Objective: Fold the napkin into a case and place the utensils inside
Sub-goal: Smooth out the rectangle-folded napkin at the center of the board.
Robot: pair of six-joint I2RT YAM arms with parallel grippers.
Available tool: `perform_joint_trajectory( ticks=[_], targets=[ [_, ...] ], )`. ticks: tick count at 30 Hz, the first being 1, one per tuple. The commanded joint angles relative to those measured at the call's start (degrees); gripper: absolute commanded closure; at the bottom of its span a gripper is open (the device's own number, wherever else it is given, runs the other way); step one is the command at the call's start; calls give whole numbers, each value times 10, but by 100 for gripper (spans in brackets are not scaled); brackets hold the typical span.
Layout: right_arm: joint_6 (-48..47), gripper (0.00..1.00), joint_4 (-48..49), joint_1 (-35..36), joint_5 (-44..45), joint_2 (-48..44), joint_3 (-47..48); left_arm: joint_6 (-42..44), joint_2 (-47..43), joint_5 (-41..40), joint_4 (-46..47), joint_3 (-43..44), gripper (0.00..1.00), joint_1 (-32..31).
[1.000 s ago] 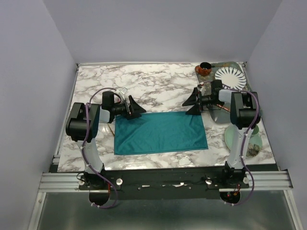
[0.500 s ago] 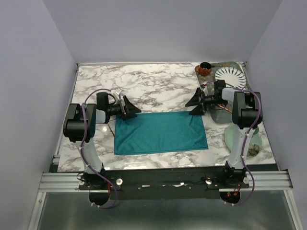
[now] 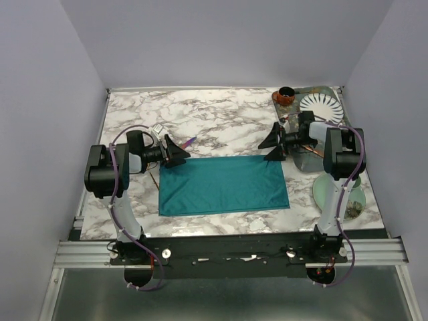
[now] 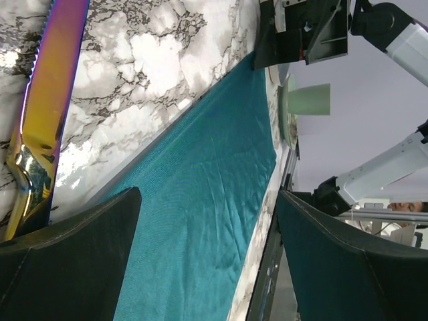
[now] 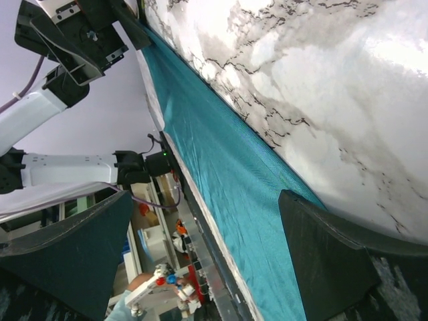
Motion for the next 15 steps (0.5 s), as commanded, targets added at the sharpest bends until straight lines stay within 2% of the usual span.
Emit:
perform_joint_trajectory(
  ticks=[1, 2, 4, 5, 6, 7, 8, 9, 11, 12, 15],
  targets=[
    [-51, 0, -11, 10, 101, -19, -3, 0, -18, -15, 3, -19, 4, 11],
    [-54, 0, -17, 26, 98, -27, -2, -5, -33, -16, 3, -19, 5, 9],
    [-71, 0, -28, 43, 94, -59, 9, 21, -88, -38, -62, -8, 7, 9],
    [-78, 0, -47, 59, 96, -70, 14, 119, -110, -57, -127, 25, 13, 9],
    [-84, 0, -55, 67, 98, -84, 18, 170, -130, -86, -280, 44, 16, 9],
    [-93, 0, -61, 75, 103, -109, 22, 225, -170, -128, -342, 59, 19, 10],
    [-94, 0, -66, 88, 121, -125, 20, 268, -189, -166, -400, 86, 28, 9],
    [-96, 0, -68, 93, 131, -139, 18, 333, -207, -202, -496, 96, 34, 10],
    [-94, 0, -72, 101, 166, -177, 5, 372, -253, -280, -568, 108, 46, 15],
    [-92, 0, -75, 101, 176, -187, 2, 390, -269, -301, -625, 108, 46, 14],
    [-80, 0, -91, 102, 235, -223, -21, 416, -323, -389, -689, 88, 46, 16]
  ],
)
